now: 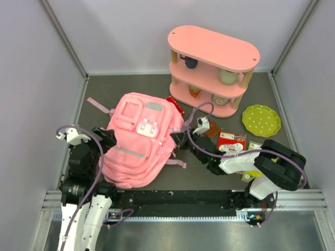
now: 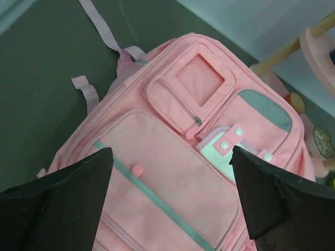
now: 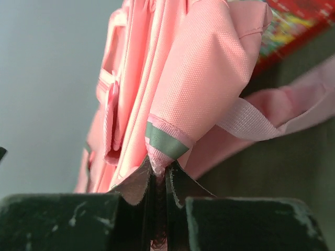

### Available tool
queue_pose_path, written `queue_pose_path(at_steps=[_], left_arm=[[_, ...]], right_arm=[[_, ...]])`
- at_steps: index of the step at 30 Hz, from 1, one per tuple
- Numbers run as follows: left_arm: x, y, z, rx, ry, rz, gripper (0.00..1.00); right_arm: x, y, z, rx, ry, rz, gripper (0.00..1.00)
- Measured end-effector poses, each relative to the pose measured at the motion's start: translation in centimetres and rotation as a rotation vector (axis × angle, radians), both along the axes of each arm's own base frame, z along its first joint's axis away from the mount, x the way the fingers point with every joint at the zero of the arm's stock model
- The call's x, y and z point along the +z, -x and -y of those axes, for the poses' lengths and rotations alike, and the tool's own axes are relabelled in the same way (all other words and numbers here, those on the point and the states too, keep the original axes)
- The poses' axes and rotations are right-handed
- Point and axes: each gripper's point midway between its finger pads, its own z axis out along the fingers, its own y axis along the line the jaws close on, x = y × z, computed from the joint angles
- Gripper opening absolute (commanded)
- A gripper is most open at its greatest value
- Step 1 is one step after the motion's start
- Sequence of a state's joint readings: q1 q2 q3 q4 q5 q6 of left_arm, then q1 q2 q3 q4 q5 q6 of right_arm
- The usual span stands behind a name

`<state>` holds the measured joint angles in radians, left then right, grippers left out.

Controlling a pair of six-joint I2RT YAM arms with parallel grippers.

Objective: Pack the student bag
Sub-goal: Adjust the student bag at the center of the board.

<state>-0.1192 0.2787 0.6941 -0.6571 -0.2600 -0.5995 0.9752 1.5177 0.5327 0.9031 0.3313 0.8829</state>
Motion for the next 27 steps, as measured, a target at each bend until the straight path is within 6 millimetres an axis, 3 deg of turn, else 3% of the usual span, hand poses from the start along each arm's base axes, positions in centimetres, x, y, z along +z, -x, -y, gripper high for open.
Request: queue_pose_path(at_steps=[3, 6, 7, 8, 9, 11, 15, 17, 19, 22, 27], left_arm=[[-0.9, -0.8, 1.5, -0.074, 0.016, -0.027, 0.99], [-3.2, -1.1, 3.0, -0.152, 0.038, -0.087, 0.99], [-3.9, -1.1, 3.3, -0.164, 0.047, -0.110, 0.99], [-4.9, -1.0, 3.5, -0.171, 0.057, -0.138, 0.99], [-5.8, -0.9, 3.5, -0.168, 0.070, -0.162, 0.99], [-7.6, -0.5, 3.5, -0.151, 0.095, -0.214, 0.99], [-8.6, -0.3, 3.1, -0.099, 0.129, -0.248, 0.99], [-8.8, -0.4, 2.9, -0.081, 0.137, -0.256, 0.99], [-9.2, -0.5, 2.8, -0.070, 0.142, -0.270, 0.98], [-10.2, -0.4, 2.7, -0.058, 0.148, -0.290, 0.99], [-10.7, -0.3, 2.6, -0.045, 0.154, -0.292, 0.98]], right_arm=[[-2.6, 1.7, 1.6, -0.062, 0.021, -0.039, 0.00], [-3.2, 2.1, 1.9, -0.082, -0.001, -0.076, 0.00], [-3.3, 2.1, 1.9, -0.085, -0.010, -0.088, 0.05], [-3.4, 2.2, 1.9, -0.088, -0.020, -0.103, 0.38], [-3.8, 2.3, 2.0, -0.088, -0.028, -0.121, 0.53], [-4.7, 2.9, 2.2, -0.077, -0.031, -0.157, 0.70], [-8.3, 5.1, 3.9, -0.025, 0.042, -0.221, 0.84], [-9.1, 6.0, 5.0, -0.011, 0.078, -0.237, 0.91], [-8.4, 6.2, 5.8, -0.009, 0.097, -0.233, 0.96], [-5.4, 5.3, 6.7, -0.026, 0.103, -0.183, 0.99], [0.1, 0.0, 8.6, -0.046, 0.149, -0.092, 0.99]])
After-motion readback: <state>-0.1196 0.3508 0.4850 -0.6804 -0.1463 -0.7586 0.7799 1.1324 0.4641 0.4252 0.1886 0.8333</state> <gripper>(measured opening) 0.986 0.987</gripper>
